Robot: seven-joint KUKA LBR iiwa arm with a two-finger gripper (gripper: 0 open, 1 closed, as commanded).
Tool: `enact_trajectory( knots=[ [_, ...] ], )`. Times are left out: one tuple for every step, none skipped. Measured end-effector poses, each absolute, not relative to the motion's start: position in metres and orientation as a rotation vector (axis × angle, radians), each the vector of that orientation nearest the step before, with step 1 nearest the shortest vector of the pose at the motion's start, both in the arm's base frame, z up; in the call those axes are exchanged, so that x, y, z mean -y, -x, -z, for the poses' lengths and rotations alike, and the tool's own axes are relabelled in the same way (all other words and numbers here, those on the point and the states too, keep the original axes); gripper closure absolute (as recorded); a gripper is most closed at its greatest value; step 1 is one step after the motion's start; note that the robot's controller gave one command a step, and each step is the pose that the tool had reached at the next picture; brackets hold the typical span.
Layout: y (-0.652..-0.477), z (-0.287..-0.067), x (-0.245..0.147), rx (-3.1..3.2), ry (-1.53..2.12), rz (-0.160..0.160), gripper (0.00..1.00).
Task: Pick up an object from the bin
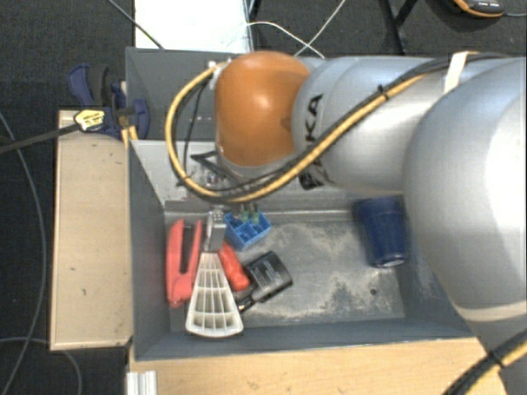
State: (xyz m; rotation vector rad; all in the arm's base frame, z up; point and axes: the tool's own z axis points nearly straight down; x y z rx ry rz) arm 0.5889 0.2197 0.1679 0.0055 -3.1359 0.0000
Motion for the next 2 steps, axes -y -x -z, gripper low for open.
enact_trajectory(
  knots=[
    [-0.591, -0.173, -0.218, 3.144, 0.005, 0.003, 0.00],
    [-0.523, -0.074, -0.194, 3.105, 0.538, 0.012, 0.00]
  ],
)
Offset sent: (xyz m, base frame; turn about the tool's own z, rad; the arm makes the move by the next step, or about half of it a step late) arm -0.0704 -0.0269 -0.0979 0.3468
